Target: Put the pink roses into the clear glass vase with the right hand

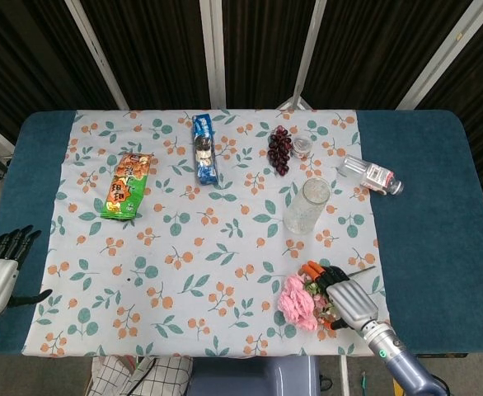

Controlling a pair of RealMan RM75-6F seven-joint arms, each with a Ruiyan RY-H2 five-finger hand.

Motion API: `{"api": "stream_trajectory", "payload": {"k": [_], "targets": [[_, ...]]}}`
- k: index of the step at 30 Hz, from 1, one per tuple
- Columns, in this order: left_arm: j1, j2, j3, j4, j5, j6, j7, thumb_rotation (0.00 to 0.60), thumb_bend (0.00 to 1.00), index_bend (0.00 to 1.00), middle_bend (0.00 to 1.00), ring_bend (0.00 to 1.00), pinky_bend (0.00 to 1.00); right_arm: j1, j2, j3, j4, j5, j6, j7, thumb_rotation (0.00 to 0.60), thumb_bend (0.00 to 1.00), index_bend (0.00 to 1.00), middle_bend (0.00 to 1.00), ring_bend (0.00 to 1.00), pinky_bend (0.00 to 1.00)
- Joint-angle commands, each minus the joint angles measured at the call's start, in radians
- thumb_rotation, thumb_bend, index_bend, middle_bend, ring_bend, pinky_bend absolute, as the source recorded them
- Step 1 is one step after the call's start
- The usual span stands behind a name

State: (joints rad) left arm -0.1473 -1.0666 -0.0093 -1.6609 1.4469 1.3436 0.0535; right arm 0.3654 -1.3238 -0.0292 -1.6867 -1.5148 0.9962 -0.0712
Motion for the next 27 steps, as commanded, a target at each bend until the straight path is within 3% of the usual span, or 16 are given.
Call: {"api": "stream_trajectory", "payload": {"k": [1, 4, 6, 16, 19, 27], "targets": [[0.000, 0.000, 0.000, -0.001, -0.001, -0.001, 0.000, 0.600, 0.00, 0.00, 0.00, 0.00, 0.00, 0.001, -0.009, -0.002, 0.009, -0.006, 0.009, 0.013, 0.600, 0.31, 0.30, 0.37, 0.43, 0.41], [0.000, 0.001, 0.000, -0.002, -0.003, -0.002, -0.001, 0.600, 0.00, 0.00, 0.00, 0.00, 0.00, -0.002, -0.010, -0.004, 0.009, -0.015, 0.030, 0.029, 0.600, 0.34, 0.42, 0.47, 0.55, 0.48], [0.000, 0.001, 0.000, -0.003, -0.003, -0.002, -0.001, 0.600, 0.00, 0.00, 0.00, 0.00, 0.00, -0.003, -0.006, -0.004, 0.005, -0.021, 0.039, 0.038, 0.600, 0.37, 0.45, 0.49, 0.57, 0.48], [-0.001, 0.002, 0.000, -0.005, -0.007, -0.005, -0.001, 0.600, 0.00, 0.00, 0.00, 0.00, 0.00, -0.008, 0.069, 0.047, -0.073, -0.005, 0.116, 0.158, 0.600, 0.39, 0.46, 0.49, 0.58, 0.48], [0.000, 0.001, 0.000, -0.005, -0.008, -0.004, 0.001, 0.600, 0.00, 0.00, 0.00, 0.00, 0.00, -0.013, 0.108, 0.098, -0.092, 0.039, 0.157, 0.221, 0.600, 0.39, 0.46, 0.49, 0.58, 0.48], [0.000, -0.007, -0.002, -0.003, -0.011, 0.001, 0.018, 0.600, 0.00, 0.00, 0.00, 0.00, 0.00, -0.038, 0.166, 0.345, -0.118, 0.264, 0.311, 0.467, 0.600, 0.39, 0.46, 0.49, 0.58, 0.48]]}}
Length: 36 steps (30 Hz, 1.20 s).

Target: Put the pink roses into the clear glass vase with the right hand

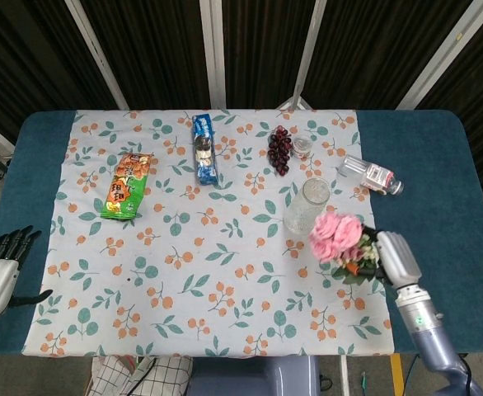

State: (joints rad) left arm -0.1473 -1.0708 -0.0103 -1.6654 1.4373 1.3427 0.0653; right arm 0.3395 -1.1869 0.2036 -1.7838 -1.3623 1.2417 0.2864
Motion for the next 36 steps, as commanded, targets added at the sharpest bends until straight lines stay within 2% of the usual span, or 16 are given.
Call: {"api": "stream_trajectory", "payload": {"k": [1, 3, 6, 10, 12, 18, 25, 31, 36], "targets": [[0.000, -0.004, -0.001, 0.001, -0.002, 0.002, 0.009, 0.600, 0.00, 0.00, 0.00, 0.00, 0.00, -0.011, 0.033, 0.142, -0.029, 0.143, 0.072, 0.133, 0.600, 0.39, 0.46, 0.49, 0.58, 0.48], [0.000, -0.006, -0.001, 0.001, -0.002, 0.004, 0.017, 0.600, 0.00, 0.00, 0.00, 0.00, 0.00, -0.007, 0.037, 0.205, -0.035, 0.197, 0.093, 0.176, 0.600, 0.39, 0.46, 0.49, 0.58, 0.48], [0.000, -0.009, -0.001, 0.000, -0.002, 0.003, 0.022, 0.600, 0.00, 0.00, 0.00, 0.00, 0.00, 0.004, 0.032, 0.265, -0.031, 0.243, 0.112, 0.211, 0.600, 0.39, 0.46, 0.49, 0.58, 0.48], [-0.003, -0.012, -0.002, -0.003, -0.007, 0.000, 0.031, 0.600, 0.00, 0.00, 0.00, 0.00, 0.00, 0.036, -0.012, 0.374, -0.032, 0.348, 0.122, 0.298, 0.600, 0.39, 0.46, 0.49, 0.57, 0.48], [-0.003, -0.013, -0.003, -0.004, -0.008, -0.002, 0.034, 0.600, 0.00, 0.00, 0.00, 0.00, 0.00, 0.055, -0.035, 0.401, -0.022, 0.381, 0.121, 0.307, 0.600, 0.39, 0.45, 0.49, 0.57, 0.48], [-0.005, -0.016, -0.003, -0.002, -0.010, -0.004, 0.044, 0.600, 0.00, 0.00, 0.00, 0.00, 0.00, 0.151, -0.175, 0.443, 0.093, 0.398, 0.155, 0.290, 0.600, 0.39, 0.38, 0.49, 0.52, 0.48], [-0.006, -0.017, -0.003, 0.001, -0.017, -0.008, 0.042, 0.600, 0.00, 0.00, 0.00, 0.00, 0.00, 0.270, -0.306, 0.500, 0.225, 0.416, 0.157, 0.274, 0.600, 0.39, 0.38, 0.49, 0.52, 0.48], [-0.004, -0.012, -0.006, 0.002, -0.028, -0.011, 0.030, 0.600, 0.00, 0.00, 0.00, 0.00, 0.00, 0.339, -0.350, 0.545, 0.281, 0.409, 0.159, 0.255, 0.600, 0.39, 0.38, 0.49, 0.52, 0.48], [-0.004, -0.009, -0.006, 0.001, -0.027, -0.011, 0.024, 0.600, 0.00, 0.00, 0.00, 0.00, 0.00, 0.352, -0.369, 0.540, 0.285, 0.405, 0.160, 0.240, 0.600, 0.39, 0.38, 0.49, 0.52, 0.48]]}}
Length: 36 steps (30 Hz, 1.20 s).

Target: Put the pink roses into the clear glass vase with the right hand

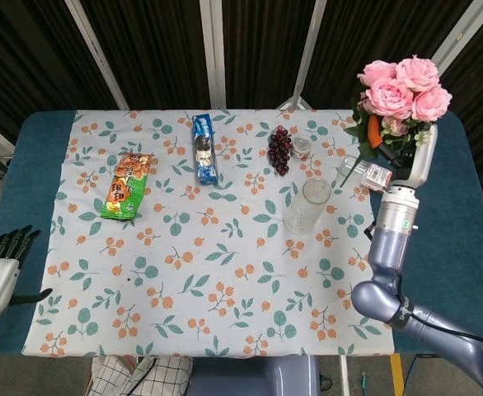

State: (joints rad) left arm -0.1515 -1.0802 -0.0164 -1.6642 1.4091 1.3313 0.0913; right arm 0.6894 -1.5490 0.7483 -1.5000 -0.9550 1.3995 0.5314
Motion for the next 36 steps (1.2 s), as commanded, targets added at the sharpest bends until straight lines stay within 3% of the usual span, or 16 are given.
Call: {"api": "stream_trajectory", "payload": {"k": [1, 16, 36], "targets": [[0.000, 0.001, 0.000, 0.000, 0.001, 0.000, -0.004, 0.600, 0.00, 0.00, 0.00, 0.00, 0.00, 0.002, -0.015, -0.011, 0.004, -0.005, 0.004, -0.008, 0.600, 0.39, 0.38, 0.49, 0.52, 0.48], [0.001, 0.009, 0.003, -0.001, 0.010, 0.000, -0.023, 0.600, 0.00, 0.00, 0.00, 0.00, 0.00, 0.063, -0.098, 0.000, 0.083, -0.001, -0.021, -0.009, 0.600, 0.39, 0.38, 0.49, 0.52, 0.48], [0.000, 0.017, 0.004, -0.005, 0.008, -0.006, -0.045, 0.600, 0.00, 0.00, 0.00, 0.00, 0.00, 0.087, -0.147, -0.004, 0.109, -0.013, -0.017, -0.030, 0.600, 0.39, 0.38, 0.49, 0.52, 0.48]]}}
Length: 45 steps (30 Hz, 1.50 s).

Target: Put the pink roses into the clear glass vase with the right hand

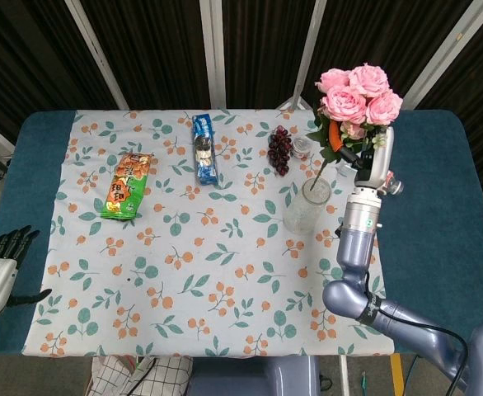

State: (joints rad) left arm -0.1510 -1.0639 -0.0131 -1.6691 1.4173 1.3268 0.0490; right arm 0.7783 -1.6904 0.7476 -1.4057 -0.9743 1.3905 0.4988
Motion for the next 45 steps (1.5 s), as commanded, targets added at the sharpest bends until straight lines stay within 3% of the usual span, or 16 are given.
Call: {"api": "stream_trajectory", "payload": {"k": [1, 11, 24, 33, 45], "targets": [[0.000, 0.001, 0.001, 0.000, 0.000, -0.002, -0.004, 0.600, 0.00, 0.00, 0.00, 0.00, 0.00, -0.004, -0.008, -0.005, 0.021, 0.008, -0.011, 0.006, 0.600, 0.39, 0.38, 0.49, 0.52, 0.48], [-0.002, 0.003, 0.002, -0.003, 0.000, -0.007, -0.007, 0.600, 0.00, 0.00, 0.00, 0.00, 0.00, -0.047, -0.034, -0.041, 0.041, 0.004, -0.009, 0.036, 0.600, 0.39, 0.38, 0.49, 0.52, 0.48], [-0.002, 0.008, 0.008, -0.008, 0.014, -0.008, -0.019, 0.600, 0.00, 0.00, 0.00, 0.00, 0.00, -0.117, -0.061, -0.135, -0.065, -0.027, 0.016, -0.025, 0.600, 0.39, 0.37, 0.48, 0.51, 0.48], [-0.003, 0.011, 0.010, -0.008, 0.020, -0.009, -0.029, 0.600, 0.00, 0.00, 0.00, 0.00, 0.00, -0.145, -0.085, -0.178, -0.078, -0.054, 0.019, -0.054, 0.600, 0.39, 0.36, 0.47, 0.50, 0.48], [-0.005, 0.014, 0.010, -0.012, 0.016, -0.015, -0.035, 0.600, 0.00, 0.00, 0.00, 0.00, 0.00, -0.155, -0.098, -0.169, -0.048, -0.050, -0.017, -0.067, 0.600, 0.39, 0.36, 0.47, 0.50, 0.48]]}}
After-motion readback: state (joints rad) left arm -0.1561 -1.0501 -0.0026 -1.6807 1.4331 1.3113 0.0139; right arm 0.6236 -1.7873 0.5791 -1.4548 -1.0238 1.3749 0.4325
